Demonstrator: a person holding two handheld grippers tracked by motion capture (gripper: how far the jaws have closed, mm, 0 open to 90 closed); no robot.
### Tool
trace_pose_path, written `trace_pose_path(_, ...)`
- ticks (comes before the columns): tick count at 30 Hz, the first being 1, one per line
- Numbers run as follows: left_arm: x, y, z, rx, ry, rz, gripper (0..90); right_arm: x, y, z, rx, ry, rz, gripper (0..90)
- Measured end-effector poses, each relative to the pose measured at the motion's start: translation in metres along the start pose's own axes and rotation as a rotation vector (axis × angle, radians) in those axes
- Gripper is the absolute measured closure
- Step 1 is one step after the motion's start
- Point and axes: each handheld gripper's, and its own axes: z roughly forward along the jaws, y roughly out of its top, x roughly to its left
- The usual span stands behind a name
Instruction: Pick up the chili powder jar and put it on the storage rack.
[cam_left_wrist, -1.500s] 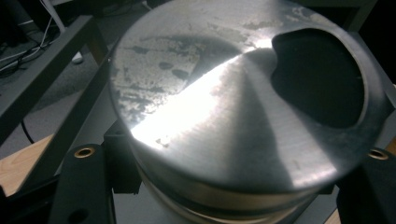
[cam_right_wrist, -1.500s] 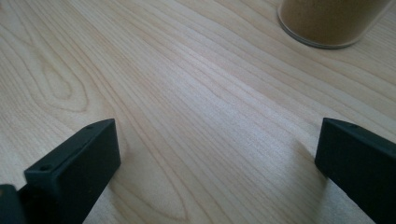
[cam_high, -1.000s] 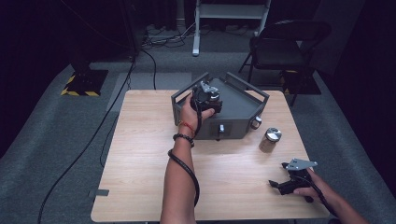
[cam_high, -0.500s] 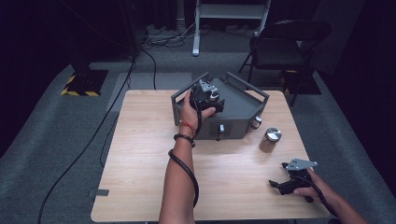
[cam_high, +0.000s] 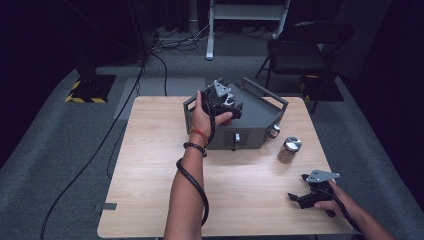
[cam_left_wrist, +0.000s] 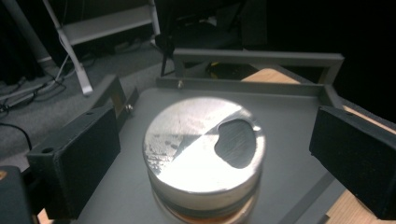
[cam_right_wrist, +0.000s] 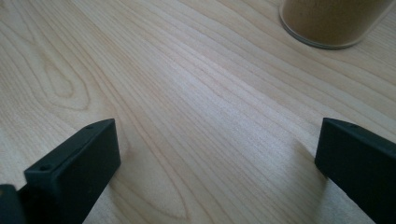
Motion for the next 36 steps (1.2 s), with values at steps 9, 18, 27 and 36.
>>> trace_pose_path(9, -0.007, 0.005, -0.026, -0.025, 0.003, 0.063, 1.7, 0.0, 0.001, 0.0, 0.001, -0.002, 0.003, 0.0)
trace_pose_path(18, -0.016, 0.0, -0.046, -0.051, 0.005, 0.104, 1.9, 0.001, 0.001, 0.0, 0.001, -0.004, 0.004, 0.0)
trace_pose_path(27, -0.026, -0.01, -0.056, -0.038, -0.015, 0.174, 1.8, 0.0, 0.001, 0.0, 0.001, -0.003, 0.003, 0.0)
trace_pose_path(36, -0.028, -0.032, -0.063, -0.036, -0.045, 0.167, 1.9, 0.0, 0.001, 0.0, 0.002, -0.002, 0.003, 0.0)
